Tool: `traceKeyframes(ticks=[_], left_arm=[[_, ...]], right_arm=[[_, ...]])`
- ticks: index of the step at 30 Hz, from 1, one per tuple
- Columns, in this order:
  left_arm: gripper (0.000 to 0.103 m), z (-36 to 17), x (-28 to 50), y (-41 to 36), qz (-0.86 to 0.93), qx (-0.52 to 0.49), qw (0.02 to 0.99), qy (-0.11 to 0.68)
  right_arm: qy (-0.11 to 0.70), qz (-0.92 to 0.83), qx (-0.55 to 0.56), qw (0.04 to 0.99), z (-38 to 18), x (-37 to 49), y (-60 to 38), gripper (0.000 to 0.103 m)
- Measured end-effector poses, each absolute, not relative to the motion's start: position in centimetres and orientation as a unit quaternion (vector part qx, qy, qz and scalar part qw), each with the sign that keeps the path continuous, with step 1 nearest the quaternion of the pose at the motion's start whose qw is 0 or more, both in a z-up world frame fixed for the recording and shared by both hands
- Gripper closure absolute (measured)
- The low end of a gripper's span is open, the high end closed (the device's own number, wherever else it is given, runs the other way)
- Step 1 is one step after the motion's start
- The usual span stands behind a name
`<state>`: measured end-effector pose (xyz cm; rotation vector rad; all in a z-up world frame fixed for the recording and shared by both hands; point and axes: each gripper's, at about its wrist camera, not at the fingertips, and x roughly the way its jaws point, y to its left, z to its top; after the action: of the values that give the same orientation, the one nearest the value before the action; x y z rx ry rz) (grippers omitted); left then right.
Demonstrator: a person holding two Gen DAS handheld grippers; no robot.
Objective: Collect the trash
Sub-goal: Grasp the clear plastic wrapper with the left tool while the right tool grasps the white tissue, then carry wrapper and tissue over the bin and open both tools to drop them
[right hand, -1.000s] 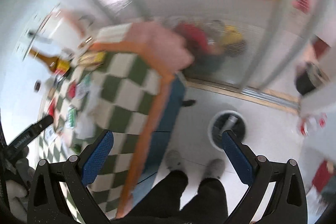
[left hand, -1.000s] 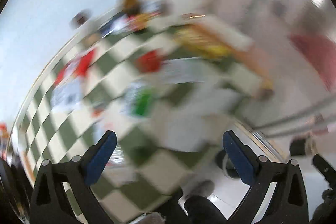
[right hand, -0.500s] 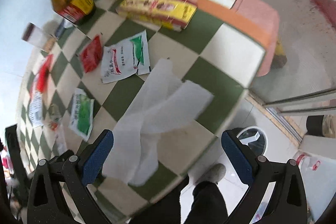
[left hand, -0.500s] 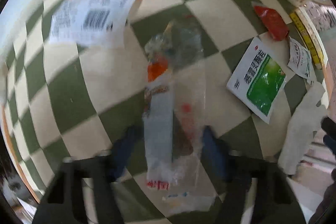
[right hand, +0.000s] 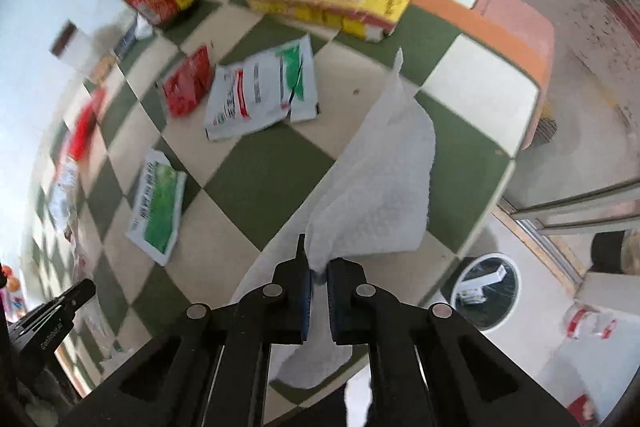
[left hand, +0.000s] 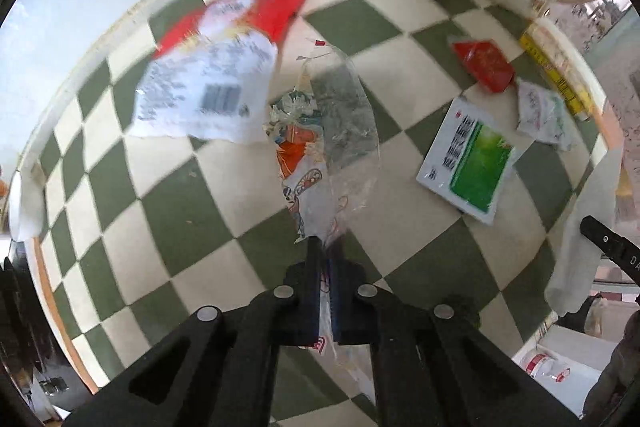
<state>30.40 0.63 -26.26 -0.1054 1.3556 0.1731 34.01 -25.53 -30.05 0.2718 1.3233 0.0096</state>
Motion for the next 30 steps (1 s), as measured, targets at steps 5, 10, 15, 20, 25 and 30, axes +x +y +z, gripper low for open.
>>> traceKeyframes(ticks=[5,10,15,20,25,30], left_arm=[[0.102,-20.8,30.0,-1.0,0.054,-0.038,0.808,0.586],[0.102,-16.3,30.9,-6.4,-0.012,-0.018,0.83,0.557],[0.102,-15.5,31.0,-15.4,-0.109,0.018,0.825,0.554],[0.102,-17.5,29.0,-27.4,-0.218,0.063,0.789,0.572],[0.102,-23.9,26.0,-37.4,-0.292,0.094,0.724,0.618],[0.102,-36.2,23.8,-45.1,-0.315,0.109,0.649,0.683]], right_arm=[[0.578,0.003,0.162,0.8,-26.6,31.7,-29.1,0.097],[0.549,-0.014,0.199,0.812,-23.5,30.3,-32.4,0.097],[0.525,-0.067,0.253,0.81,-21.9,25.4,-40.3,0.097],[0.507,-0.145,0.301,0.794,-23.0,18.9,-48.7,0.097],[0.497,-0.235,0.353,0.757,-27.8,9.5,-57.7,0.097],[0.509,-0.282,0.412,0.701,-37.9,2.1,-64.2,0.097]])
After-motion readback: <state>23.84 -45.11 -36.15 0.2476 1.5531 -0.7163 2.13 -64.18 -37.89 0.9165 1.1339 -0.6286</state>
